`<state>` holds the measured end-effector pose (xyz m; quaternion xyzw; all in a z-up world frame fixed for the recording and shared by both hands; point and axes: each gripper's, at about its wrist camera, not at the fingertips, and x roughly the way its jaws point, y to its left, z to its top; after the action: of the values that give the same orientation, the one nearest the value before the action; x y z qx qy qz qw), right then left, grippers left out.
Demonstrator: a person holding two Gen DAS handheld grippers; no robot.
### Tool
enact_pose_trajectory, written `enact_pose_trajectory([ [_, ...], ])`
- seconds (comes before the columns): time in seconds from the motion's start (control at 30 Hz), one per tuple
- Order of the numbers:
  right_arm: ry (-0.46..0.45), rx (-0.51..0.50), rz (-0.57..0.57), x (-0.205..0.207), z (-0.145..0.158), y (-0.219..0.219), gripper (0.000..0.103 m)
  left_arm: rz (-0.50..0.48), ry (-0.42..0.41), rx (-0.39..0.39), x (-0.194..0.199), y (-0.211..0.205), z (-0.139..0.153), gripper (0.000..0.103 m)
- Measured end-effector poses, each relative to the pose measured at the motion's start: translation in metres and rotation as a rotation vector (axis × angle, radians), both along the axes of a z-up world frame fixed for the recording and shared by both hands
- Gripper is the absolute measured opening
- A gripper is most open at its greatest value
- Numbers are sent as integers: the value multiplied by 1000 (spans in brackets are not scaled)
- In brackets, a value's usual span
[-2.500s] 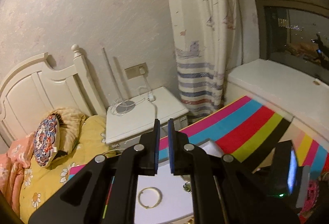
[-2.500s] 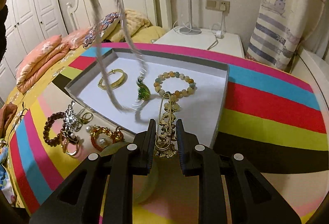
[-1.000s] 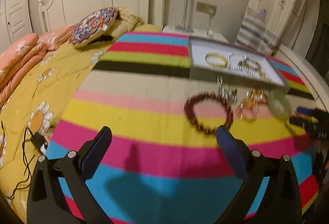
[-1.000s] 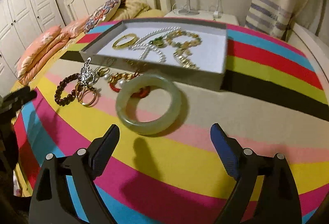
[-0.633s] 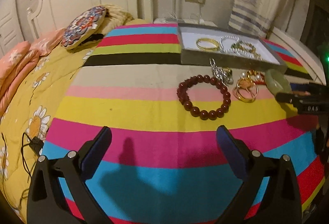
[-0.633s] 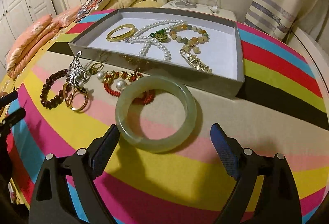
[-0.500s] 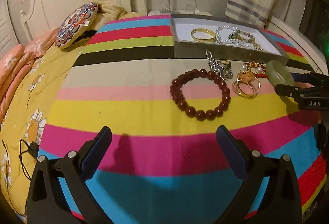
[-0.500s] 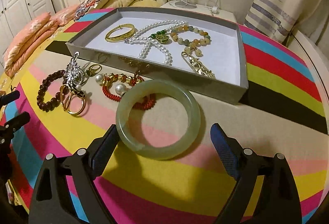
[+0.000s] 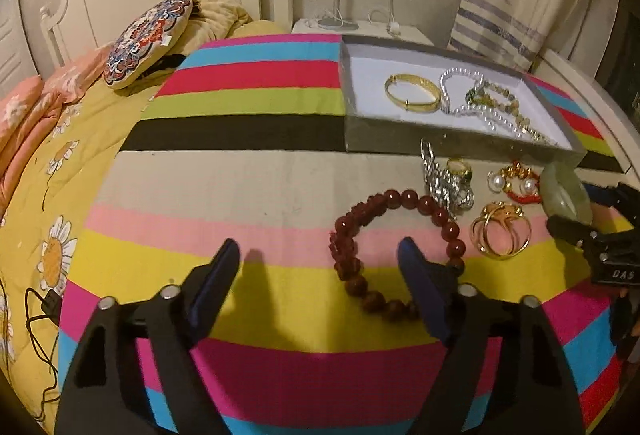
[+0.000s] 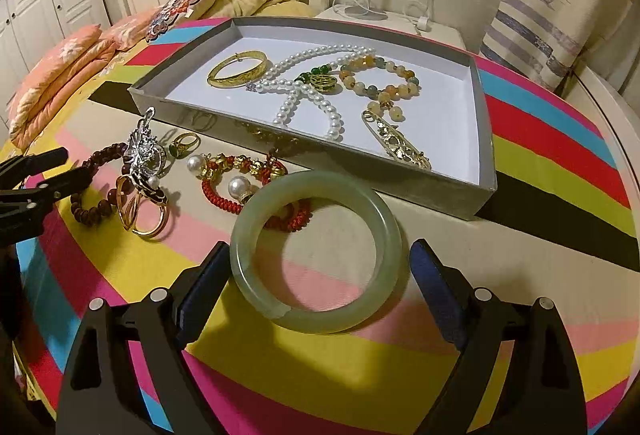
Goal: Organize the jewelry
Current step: 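Grasp the red bead bracelet with the left tool while the right tool closes on the jade bangle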
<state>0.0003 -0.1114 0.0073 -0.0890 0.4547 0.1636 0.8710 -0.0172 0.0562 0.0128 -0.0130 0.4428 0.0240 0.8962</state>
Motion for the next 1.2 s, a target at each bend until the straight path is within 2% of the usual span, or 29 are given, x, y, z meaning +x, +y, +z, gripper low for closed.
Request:
enact_pose_trajectory([
  [0.23, -2, -1, 2, 0, 0, 2, 87, -15, -11, 19, -5, -5, -3, 58],
  [0.3, -3, 0, 7, 0, 0, 2, 84, -34, -22, 21, -8, -9, -2, 41],
  [0.33, -10, 3, 14, -2, 1, 2, 77, -43, -29, 24, -11, -10, -3, 35],
  [0.4, -19, 0, 18, -4, 2, 2, 77, -53, -38, 27, -13, -11, -2, 14],
  [0.43, -21, -1, 19, -5, 2, 3, 77, -53, -39, 23, -13, -11, -2, 12],
  [0.67, -51, 22, 29, -14, 7, -2, 77, -28, -68, -47, -25, 0, 1, 12],
  [0.77, -66, 55, 13, -19, 10, -10, 77, -15, -101, -20, -39, -2, 7, 12],
  [0.97, -90, 100, 11, -37, 17, -19, 77, -20, -193, 83, -62, -9, 37, 12],
  [1.2, -112, 127, 20, -54, 26, -24, 77, -29, -234, 83, -77, -14, 61, 12],
])
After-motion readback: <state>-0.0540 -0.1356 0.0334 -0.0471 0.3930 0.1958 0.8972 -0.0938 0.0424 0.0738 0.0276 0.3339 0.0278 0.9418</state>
